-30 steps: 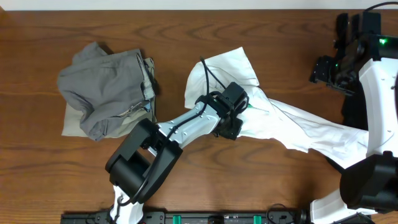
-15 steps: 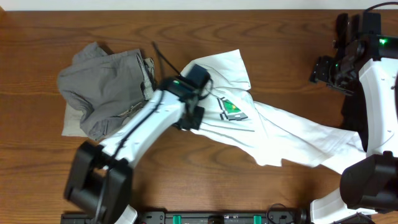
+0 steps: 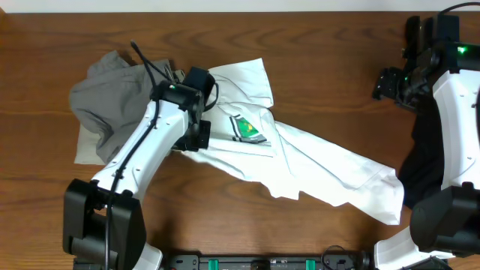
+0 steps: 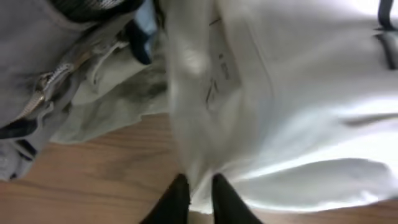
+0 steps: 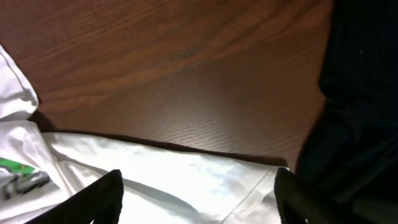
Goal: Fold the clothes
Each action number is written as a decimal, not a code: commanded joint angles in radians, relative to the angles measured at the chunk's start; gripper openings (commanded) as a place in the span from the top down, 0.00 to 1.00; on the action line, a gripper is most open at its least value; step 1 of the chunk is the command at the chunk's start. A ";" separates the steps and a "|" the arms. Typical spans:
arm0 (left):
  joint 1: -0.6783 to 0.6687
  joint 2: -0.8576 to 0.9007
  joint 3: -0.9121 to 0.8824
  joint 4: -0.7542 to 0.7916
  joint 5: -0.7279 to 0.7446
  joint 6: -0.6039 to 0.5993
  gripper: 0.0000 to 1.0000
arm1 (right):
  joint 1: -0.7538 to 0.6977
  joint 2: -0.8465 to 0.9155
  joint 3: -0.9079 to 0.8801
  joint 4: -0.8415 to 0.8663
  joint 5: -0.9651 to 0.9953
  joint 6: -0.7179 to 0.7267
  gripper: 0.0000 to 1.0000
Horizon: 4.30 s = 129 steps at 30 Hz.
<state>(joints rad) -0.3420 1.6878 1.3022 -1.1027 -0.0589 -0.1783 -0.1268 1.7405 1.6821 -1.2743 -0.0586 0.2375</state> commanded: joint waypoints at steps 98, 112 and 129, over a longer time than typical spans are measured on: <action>-0.581 0.184 -0.008 0.514 0.271 0.340 0.42 | -0.044 -0.129 -0.377 0.285 0.005 0.128 0.13; -0.591 0.288 -0.008 0.582 0.241 0.343 0.49 | -0.050 -0.129 -0.377 0.285 0.005 0.124 0.12; -0.592 0.293 0.013 0.515 0.006 0.311 0.94 | -0.050 -0.129 -0.377 0.282 0.005 0.124 0.12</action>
<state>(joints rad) -0.9344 2.0048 1.3010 -0.5514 0.0910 0.1543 -0.1699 1.6352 1.3003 -0.9901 -0.0525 0.3531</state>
